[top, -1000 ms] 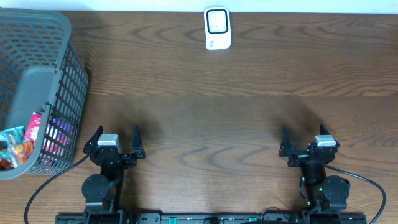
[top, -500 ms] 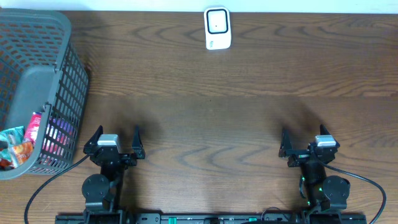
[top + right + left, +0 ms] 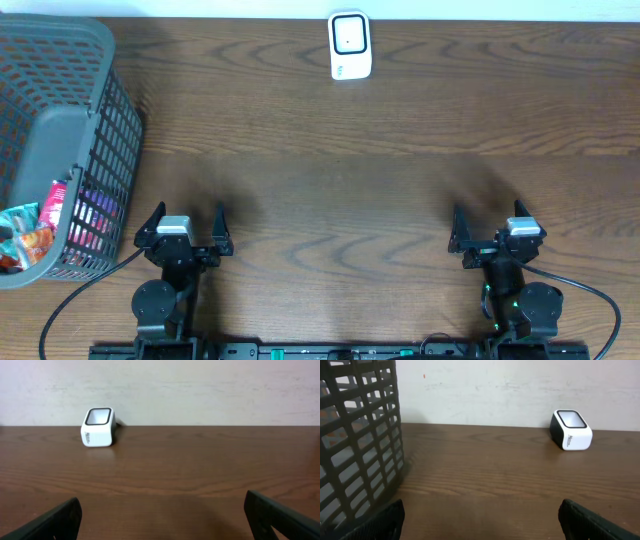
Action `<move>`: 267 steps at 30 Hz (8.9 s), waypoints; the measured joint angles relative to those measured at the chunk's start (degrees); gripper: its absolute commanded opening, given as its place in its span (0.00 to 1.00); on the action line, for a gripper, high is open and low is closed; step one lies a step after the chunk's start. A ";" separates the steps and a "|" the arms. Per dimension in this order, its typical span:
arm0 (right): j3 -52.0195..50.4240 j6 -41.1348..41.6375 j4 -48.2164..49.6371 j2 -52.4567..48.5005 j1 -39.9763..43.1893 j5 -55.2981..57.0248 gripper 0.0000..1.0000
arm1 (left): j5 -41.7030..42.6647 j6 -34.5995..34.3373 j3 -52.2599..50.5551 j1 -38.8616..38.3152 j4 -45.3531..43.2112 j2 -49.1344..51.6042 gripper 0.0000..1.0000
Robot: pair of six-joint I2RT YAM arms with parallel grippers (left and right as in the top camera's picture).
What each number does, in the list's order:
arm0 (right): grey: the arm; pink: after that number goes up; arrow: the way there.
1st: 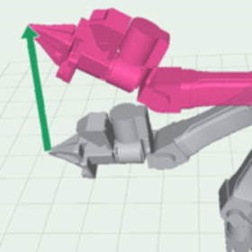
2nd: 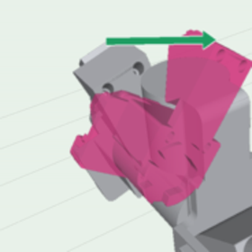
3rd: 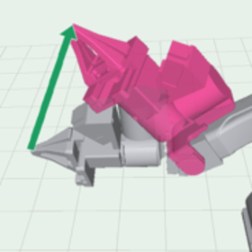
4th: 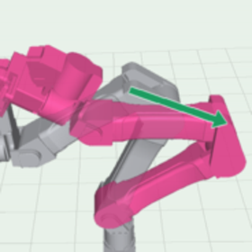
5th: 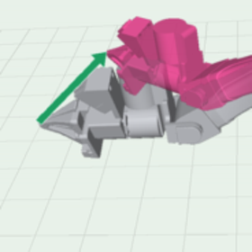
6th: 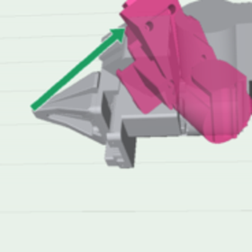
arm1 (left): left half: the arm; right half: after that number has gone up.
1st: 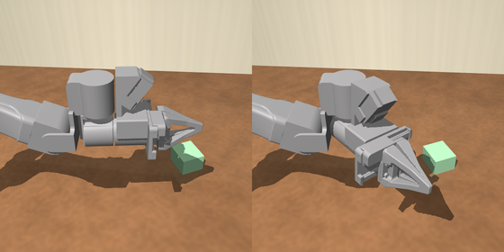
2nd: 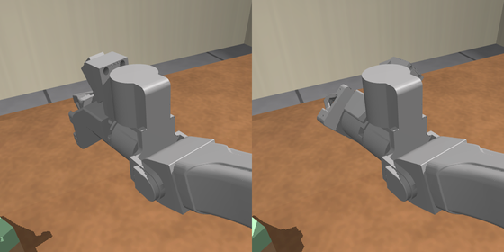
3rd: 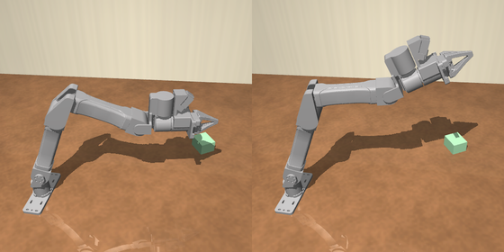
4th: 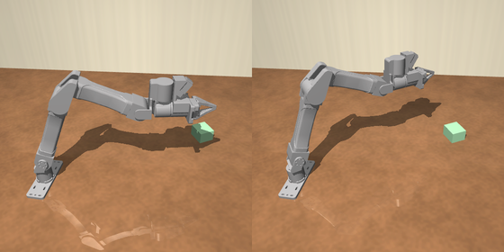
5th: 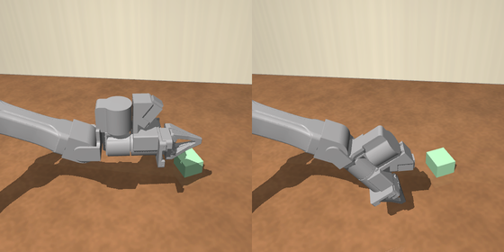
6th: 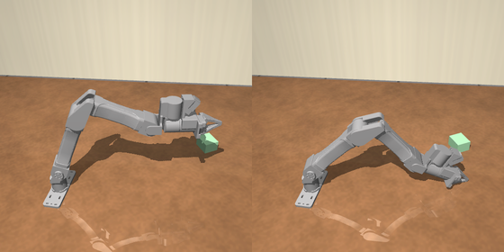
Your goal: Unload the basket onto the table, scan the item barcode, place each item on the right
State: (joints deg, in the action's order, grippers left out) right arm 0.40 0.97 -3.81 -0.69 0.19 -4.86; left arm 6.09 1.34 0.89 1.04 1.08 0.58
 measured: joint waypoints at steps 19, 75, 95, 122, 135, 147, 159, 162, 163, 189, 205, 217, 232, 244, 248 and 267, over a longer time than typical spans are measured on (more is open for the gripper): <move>0.00 0.00 0.02 0.00 0.00 0.00 0.99 | 6.54 0.00 -0.46 -0.02 -6.40 0.02 0.98; 0.00 0.00 0.02 0.00 0.00 0.02 0.99 | 21.00 0.68 17.03 0.00 -22.12 16.22 0.98; 0.00 0.00 0.00 0.00 0.00 0.02 0.99 | 30.88 1.73 49.79 0.00 5.62 40.94 0.98; 0.00 0.00 0.00 0.00 0.00 0.20 0.99 | 10.71 1.42 90.38 0.04 43.71 69.75 0.98; 0.00 0.00 0.00 0.00 0.00 0.22 0.99 | -8.39 -5.49 109.57 12.35 47.19 80.00 0.98; 0.00 0.00 0.00 0.00 0.00 0.22 0.99 | -10.99 -13.70 110.64 24.90 54.66 91.58 0.98; 0.00 0.00 0.00 0.00 0.00 0.22 0.99 | -14.93 -21.22 110.62 26.14 59.80 98.16 0.98; 0.00 0.00 0.00 0.00 0.00 0.20 0.99 | -15.96 -23.10 110.57 26.73 60.92 100.98 0.98; 0.00 0.00 0.00 0.00 0.00 0.20 0.99 | -16.15 -23.93 110.57 26.91 61.59 101.83 0.98; 0.00 0.00 0.00 0.00 0.00 0.22 0.99 | -14.36 -41.22 109.63 33.73 72.54 115.62 0.98; 0.00 0.00 0.00 0.00 0.00 0.22 0.99 | -14.10 -51.17 94.33 32.98 67.47 115.65 0.98; 0.00 0.00 0.00 0.00 0.00 0.22 0.99 | -14.19 -52.54 88.37 32.98 61.77 115.67 0.70; 0.00 0.00 0.00 0.00 0.00 0.22 0.99 | -14.51 -52.28 88.08 32.92 61.42 115.43 0.06; 0.00 0.00 0.00 0.00 0.00 0.22 0.99 | -6.69 -47.84 99.38 32.98 57.88 107.56 0.07; 0.00 0.00 0.00 0.00 0.00 0.22 0.99 | -6.10 -47.76 100.48 32.98 53.70 98.03 0.07; 0.00 0.00 0.00 0.00 0.00 0.22 0.99 | 6.27 -39.85 101.11 21.46 44.15 68.78 0.07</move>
State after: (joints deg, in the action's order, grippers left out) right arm 0.40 0.97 -3.81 -0.69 0.19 -4.64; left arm 12.36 -38.50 102.00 22.50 45.23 69.36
